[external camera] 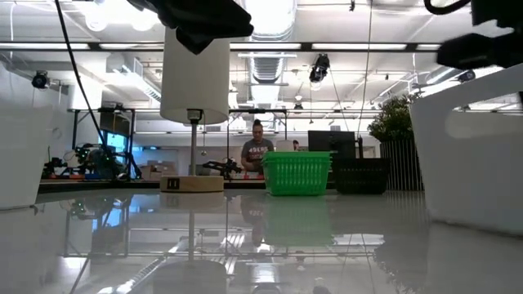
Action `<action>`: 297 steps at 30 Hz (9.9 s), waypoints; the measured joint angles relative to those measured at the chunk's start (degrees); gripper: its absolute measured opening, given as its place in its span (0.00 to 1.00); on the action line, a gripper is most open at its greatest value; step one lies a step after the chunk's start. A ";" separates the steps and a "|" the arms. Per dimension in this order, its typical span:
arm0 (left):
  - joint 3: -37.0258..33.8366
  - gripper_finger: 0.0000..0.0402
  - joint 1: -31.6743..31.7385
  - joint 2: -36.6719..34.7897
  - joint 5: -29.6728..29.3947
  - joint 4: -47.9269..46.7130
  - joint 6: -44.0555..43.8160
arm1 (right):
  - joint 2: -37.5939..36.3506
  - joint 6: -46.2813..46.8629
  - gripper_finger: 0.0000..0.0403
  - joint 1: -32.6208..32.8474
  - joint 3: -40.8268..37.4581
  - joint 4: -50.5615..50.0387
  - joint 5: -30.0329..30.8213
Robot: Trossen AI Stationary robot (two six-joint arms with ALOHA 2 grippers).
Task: Stack baskets by color
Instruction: Stack the white bin on top of the other white bin
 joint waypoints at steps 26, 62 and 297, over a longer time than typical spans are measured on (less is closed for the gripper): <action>-0.28 0.20 -1.05 4.84 0.83 13.22 0.31 | 0.02 -54.22 0.17 -19.58 -0.09 22.86 18.03; 30.42 0.52 -1.53 33.35 9.78 -14.30 7.21 | -22.02 -22.92 0.17 6.18 -18.94 47.46 30.07; 14.49 0.00 -12.46 -12.32 6.05 -84.80 -25.39 | -22.88 -20.51 0.17 6.16 -22.01 46.66 37.46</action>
